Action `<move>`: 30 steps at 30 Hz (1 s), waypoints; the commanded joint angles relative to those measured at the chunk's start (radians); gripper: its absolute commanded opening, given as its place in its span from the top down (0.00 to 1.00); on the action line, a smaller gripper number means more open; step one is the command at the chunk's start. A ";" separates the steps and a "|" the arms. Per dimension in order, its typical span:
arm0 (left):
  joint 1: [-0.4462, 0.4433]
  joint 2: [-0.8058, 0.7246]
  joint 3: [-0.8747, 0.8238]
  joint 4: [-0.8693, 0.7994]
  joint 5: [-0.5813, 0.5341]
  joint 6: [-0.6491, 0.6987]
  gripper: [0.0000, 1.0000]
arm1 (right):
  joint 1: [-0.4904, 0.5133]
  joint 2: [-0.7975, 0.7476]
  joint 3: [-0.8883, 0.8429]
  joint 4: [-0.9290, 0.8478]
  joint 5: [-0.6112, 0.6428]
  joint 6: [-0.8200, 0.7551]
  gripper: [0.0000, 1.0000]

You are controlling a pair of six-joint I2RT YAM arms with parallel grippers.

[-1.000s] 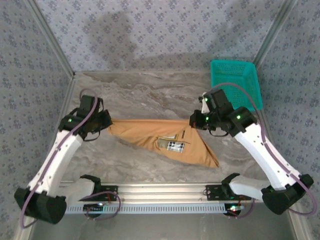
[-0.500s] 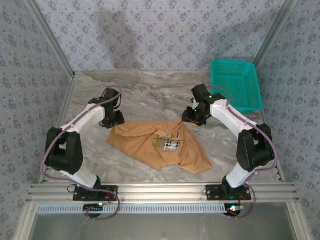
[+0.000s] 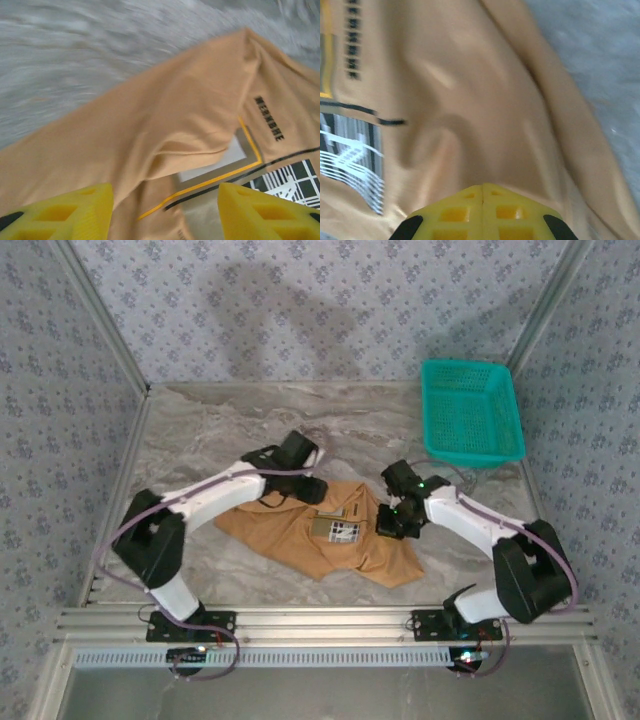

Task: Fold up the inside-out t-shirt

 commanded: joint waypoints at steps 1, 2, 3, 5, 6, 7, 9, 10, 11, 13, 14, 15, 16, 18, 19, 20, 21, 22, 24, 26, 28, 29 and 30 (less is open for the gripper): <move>-0.036 0.115 0.080 0.009 0.026 0.122 0.39 | -0.034 -0.065 -0.055 0.002 0.025 0.036 0.96; -0.045 0.145 0.105 -0.004 0.010 0.127 0.37 | -0.042 -0.073 -0.063 0.004 0.023 0.035 0.95; -0.056 0.182 0.137 -0.021 -0.019 0.130 0.35 | -0.047 -0.081 -0.069 0.005 0.023 0.034 0.95; -0.070 0.239 0.191 -0.052 -0.062 0.132 0.34 | -0.047 -0.088 -0.070 0.006 0.023 0.034 0.95; -0.074 0.264 0.215 -0.061 -0.087 0.129 0.34 | -0.046 -0.092 -0.070 0.006 0.020 0.034 0.95; -0.076 0.286 0.235 -0.071 -0.105 0.125 0.34 | -0.044 -0.093 -0.072 0.009 0.015 0.034 0.95; -0.077 0.318 0.265 -0.081 -0.126 0.113 0.35 | -0.040 -0.096 -0.072 0.013 0.006 0.036 0.95; -0.077 0.332 0.279 -0.087 -0.136 0.108 0.37 | -0.035 -0.098 -0.073 0.014 0.005 0.036 0.95; -0.077 0.344 0.290 -0.097 -0.145 0.106 0.42 | -0.031 -0.098 -0.074 0.016 0.005 0.037 0.95; -0.077 0.370 0.334 -0.140 -0.178 0.097 0.65 | -0.018 -0.095 -0.081 0.036 -0.001 0.042 0.94; -0.076 0.378 0.355 -0.164 -0.192 0.095 0.75 | -0.013 -0.088 -0.085 0.051 -0.006 0.046 0.93; -0.076 0.382 0.381 -0.186 -0.201 0.094 0.85 | -0.005 -0.076 -0.089 0.070 -0.014 0.050 0.92; -0.077 0.381 0.403 -0.217 -0.210 0.091 0.94 | 0.005 -0.061 -0.089 0.080 -0.022 0.055 0.90; -0.077 0.376 0.454 -0.260 -0.234 0.087 1.00 | 0.027 -0.024 -0.085 0.143 -0.023 0.066 0.84; -0.076 0.370 0.487 -0.286 -0.248 0.086 1.00 | 0.036 -0.001 -0.078 0.165 -0.022 0.071 0.78; -0.075 0.365 0.517 -0.310 -0.260 0.088 1.00 | 0.043 0.022 -0.071 0.182 -0.021 0.074 0.76; -0.073 0.359 0.558 -0.338 -0.271 0.089 1.00 | 0.049 0.049 -0.060 0.207 -0.013 0.077 0.75; -0.071 0.352 0.605 -0.369 -0.280 0.090 1.00 | 0.053 0.077 -0.050 0.230 0.002 0.080 0.75; -0.056 0.340 0.699 -0.419 -0.272 0.089 1.00 | 0.049 0.134 -0.026 0.263 0.044 0.076 0.86; -0.034 0.324 0.796 -0.451 -0.247 0.089 1.00 | 0.026 0.203 0.020 0.258 0.094 0.064 1.00; -0.009 0.301 0.877 -0.460 -0.223 0.089 1.00 | -0.019 0.251 0.083 0.251 0.114 0.046 1.00; 0.003 0.293 0.906 -0.459 -0.215 0.091 1.00 | -0.040 0.259 0.110 0.249 0.120 0.038 1.00; 0.018 0.285 0.938 -0.459 -0.207 0.094 1.00 | -0.060 0.257 0.143 0.240 0.128 0.028 1.00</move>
